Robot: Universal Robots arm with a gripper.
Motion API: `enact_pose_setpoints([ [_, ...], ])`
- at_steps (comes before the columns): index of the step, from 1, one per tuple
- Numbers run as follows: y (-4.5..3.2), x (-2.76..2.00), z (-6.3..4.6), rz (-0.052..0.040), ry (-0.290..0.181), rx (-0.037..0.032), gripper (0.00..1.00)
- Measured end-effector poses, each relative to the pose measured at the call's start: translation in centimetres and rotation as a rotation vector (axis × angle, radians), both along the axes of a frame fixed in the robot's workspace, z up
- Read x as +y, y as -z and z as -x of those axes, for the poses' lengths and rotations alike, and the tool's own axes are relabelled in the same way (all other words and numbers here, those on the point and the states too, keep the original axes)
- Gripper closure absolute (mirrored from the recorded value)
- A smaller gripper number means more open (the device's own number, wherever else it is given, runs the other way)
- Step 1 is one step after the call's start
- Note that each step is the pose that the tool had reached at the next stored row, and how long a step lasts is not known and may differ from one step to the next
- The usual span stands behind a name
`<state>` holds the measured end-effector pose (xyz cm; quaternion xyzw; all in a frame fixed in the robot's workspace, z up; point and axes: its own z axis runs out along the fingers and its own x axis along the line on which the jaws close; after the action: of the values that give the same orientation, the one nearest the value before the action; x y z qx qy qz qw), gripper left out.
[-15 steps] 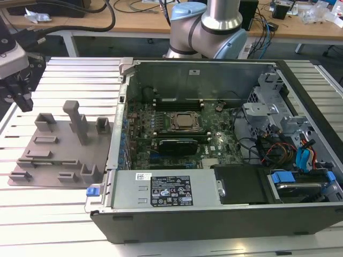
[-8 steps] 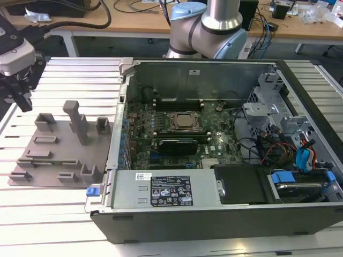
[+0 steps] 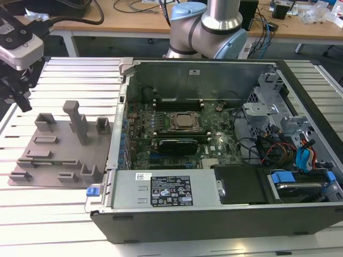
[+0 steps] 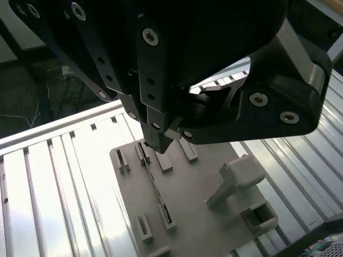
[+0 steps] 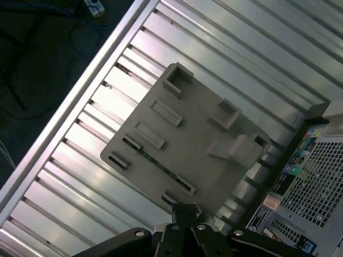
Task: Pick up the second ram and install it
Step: 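Pick up the second ram and move it above second insertion slot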
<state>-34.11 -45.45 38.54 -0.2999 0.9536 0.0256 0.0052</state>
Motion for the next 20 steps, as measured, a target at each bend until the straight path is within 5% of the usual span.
enact_pose_setpoints([
  [20, 0.00, 0.00, 0.00, 0.0000, -0.290, -0.0001, 0.90],
])
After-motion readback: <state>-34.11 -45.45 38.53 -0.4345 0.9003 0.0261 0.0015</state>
